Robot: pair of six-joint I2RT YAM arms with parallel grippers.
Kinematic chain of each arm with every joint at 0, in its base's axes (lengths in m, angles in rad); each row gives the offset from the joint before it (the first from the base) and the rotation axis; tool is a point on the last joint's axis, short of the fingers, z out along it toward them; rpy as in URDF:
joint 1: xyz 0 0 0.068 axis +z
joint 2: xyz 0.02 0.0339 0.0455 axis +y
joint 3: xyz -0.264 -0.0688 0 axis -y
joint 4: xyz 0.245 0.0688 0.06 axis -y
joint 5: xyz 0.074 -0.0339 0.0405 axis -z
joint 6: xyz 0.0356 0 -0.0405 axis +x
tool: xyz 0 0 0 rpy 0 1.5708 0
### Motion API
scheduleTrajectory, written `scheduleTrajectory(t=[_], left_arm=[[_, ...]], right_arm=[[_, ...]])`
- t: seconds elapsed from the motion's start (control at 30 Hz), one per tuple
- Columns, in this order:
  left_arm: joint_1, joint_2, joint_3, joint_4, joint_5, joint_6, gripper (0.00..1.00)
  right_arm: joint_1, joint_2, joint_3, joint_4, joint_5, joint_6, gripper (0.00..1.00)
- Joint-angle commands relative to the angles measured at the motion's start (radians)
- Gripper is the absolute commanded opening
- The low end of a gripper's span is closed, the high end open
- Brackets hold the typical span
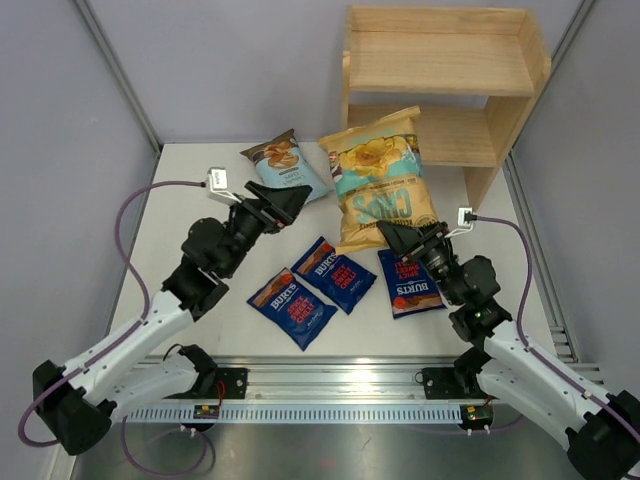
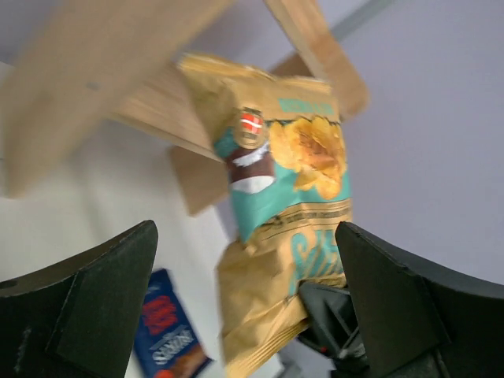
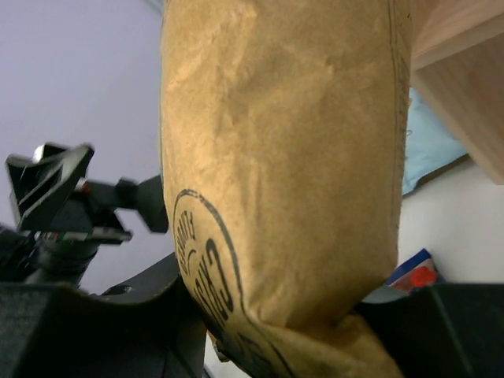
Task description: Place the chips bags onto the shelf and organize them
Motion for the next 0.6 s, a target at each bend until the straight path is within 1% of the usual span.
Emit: scheduleTrajectory(t=[0.0,0.07,0.1,0.13,0.2,0.33,0.37,0.4,0.47,0.57], left_arm=[[0.048,-0.104,0.040,-0.276,-0.181,0.192,0.99],[0.070,-0.151,0.054,-0.325,-0.184,0.251,0.99],[0.086,-0.165,0.071,-0.403,-0.189,0.266,0.99],[0.094,-0.176,0.077,-0.435,-0.193,0.278,0.99],[0.103,-0.219,0.094,-0.492,-0.195,0.327,0.99],[0.103,-0.270,0.135,-0.566,-0.154,0.448,0.99],[0.105,-0.271,0.149,-0.592,-0.149,0.466,0.99],[0.105,-0.271,0.160,-0.642,-0.140,0.484,0.99],[0.103,-0.277,0.189,-0.690,-0.141,0.524,0.99],[0.105,-0.308,0.186,-0.745,-0.147,0.562,0.99]], right_arm=[[-0.091,0.033,0.005,0.117,0.013,0.091,0.17],[-0.173,0.074,0.002,0.148,-0.041,0.135,0.17],[-0.196,0.088,-0.002,0.170,-0.052,0.184,0.17],[-0.228,0.115,-0.005,0.183,-0.061,0.207,0.16],[-0.248,0.143,-0.020,0.234,-0.064,0.241,0.16],[-0.309,0.217,0.012,0.251,-0.095,0.246,0.16],[-0.351,0.231,0.035,0.250,-0.115,0.252,0.16],[-0.371,0.246,0.049,0.250,-0.128,0.266,0.16],[-0.420,0.303,0.096,0.248,-0.182,0.280,0.15],[-0.530,0.393,0.181,0.202,-0.254,0.304,0.16]])
